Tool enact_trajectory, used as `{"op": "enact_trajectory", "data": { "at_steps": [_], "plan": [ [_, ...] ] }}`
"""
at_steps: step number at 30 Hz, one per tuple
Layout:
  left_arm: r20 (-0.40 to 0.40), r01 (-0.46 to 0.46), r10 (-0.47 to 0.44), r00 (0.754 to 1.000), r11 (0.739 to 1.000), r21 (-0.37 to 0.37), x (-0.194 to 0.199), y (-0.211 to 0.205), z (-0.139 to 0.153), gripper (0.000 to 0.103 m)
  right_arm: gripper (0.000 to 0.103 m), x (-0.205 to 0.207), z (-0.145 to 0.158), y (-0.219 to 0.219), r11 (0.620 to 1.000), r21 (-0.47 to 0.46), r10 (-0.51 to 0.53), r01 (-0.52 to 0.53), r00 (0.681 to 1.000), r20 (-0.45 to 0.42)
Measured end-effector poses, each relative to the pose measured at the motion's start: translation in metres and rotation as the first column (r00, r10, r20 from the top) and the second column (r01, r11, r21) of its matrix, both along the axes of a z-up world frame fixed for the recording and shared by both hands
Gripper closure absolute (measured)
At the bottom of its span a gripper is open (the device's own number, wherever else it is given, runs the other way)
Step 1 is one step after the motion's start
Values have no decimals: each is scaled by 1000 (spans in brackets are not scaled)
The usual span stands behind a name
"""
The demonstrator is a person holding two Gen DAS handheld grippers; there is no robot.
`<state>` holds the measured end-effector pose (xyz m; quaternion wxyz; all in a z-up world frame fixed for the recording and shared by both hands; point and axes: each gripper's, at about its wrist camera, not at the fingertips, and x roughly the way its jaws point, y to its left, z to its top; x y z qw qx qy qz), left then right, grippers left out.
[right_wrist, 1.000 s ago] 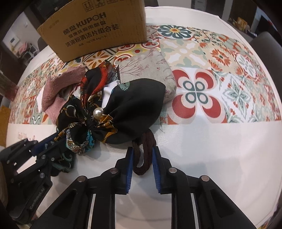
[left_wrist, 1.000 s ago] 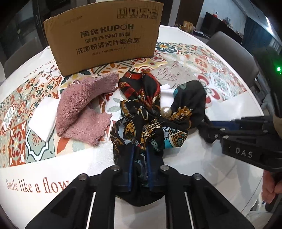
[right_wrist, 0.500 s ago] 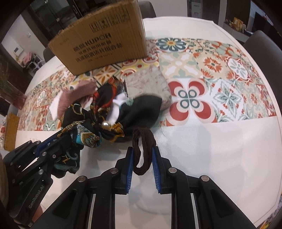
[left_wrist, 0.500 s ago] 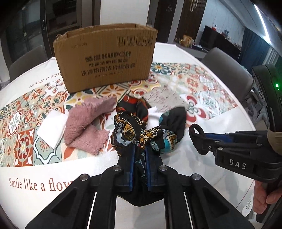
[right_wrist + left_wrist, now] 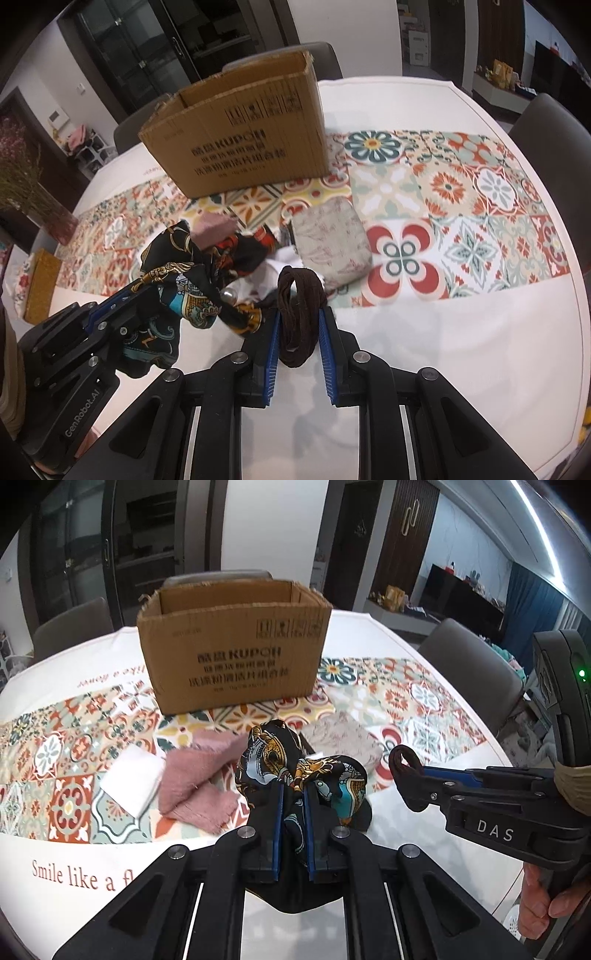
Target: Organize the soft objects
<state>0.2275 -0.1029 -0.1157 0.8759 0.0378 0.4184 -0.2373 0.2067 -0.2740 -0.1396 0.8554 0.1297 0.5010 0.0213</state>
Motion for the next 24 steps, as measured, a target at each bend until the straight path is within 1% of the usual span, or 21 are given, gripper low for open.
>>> {"op": "enact_trajectory", "data": {
  "at_steps": [4, 12, 24],
  "plan": [
    [46, -19, 20, 999, 1000, -6, -1, 4, 14, 92, 81, 2, 11, 2, 1000, 5, 7, -7, 999, 32],
    [108, -44, 48, 993, 998, -40, 1, 11, 38, 92, 81, 6, 37, 7, 1000, 12, 19, -20, 994, 106],
    [202, -73, 88, 975, 994, -82, 4, 21, 69, 92, 81, 18, 68, 12, 999, 21, 33, -38, 980, 195]
  ]
}}
